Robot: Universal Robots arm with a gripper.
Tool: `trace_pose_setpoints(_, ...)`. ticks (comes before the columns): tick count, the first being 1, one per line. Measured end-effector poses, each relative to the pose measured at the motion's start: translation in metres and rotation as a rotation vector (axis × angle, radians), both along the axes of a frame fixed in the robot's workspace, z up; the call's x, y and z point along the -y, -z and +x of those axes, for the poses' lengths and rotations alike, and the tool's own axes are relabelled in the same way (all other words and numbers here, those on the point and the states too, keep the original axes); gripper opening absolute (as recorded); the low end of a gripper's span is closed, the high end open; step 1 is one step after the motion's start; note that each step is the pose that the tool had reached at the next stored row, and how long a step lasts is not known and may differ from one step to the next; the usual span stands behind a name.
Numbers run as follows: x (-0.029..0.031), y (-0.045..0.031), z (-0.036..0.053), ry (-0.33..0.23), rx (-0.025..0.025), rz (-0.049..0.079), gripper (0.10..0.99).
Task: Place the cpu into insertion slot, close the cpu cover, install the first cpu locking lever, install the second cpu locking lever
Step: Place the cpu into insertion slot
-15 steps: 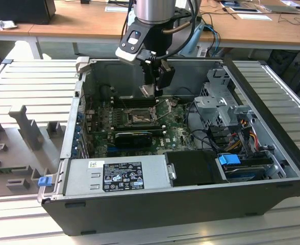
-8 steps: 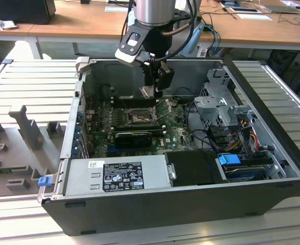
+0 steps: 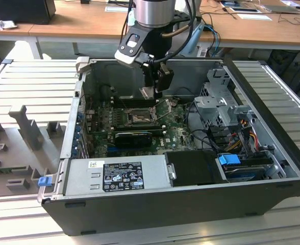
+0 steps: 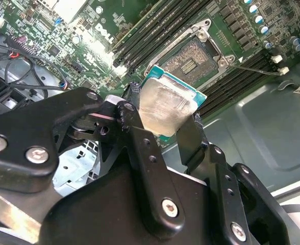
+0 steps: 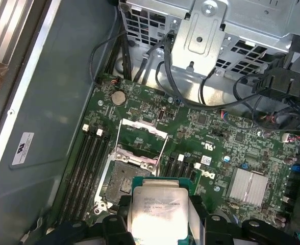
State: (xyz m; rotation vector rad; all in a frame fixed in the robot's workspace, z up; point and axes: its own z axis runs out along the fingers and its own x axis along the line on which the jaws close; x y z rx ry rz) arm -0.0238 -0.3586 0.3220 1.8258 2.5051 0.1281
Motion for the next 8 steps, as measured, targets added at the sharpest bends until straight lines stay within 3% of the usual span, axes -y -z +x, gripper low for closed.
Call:
trace_pose_setpoints(5, 0.0, 0.0031, 0.0, 0.018, 0.0, 0.0, 0.529)
trace_pose_setpoints(8, -0.0001, 0.0049, 0.0, 0.084, 0.0, 0.0, 0.529)
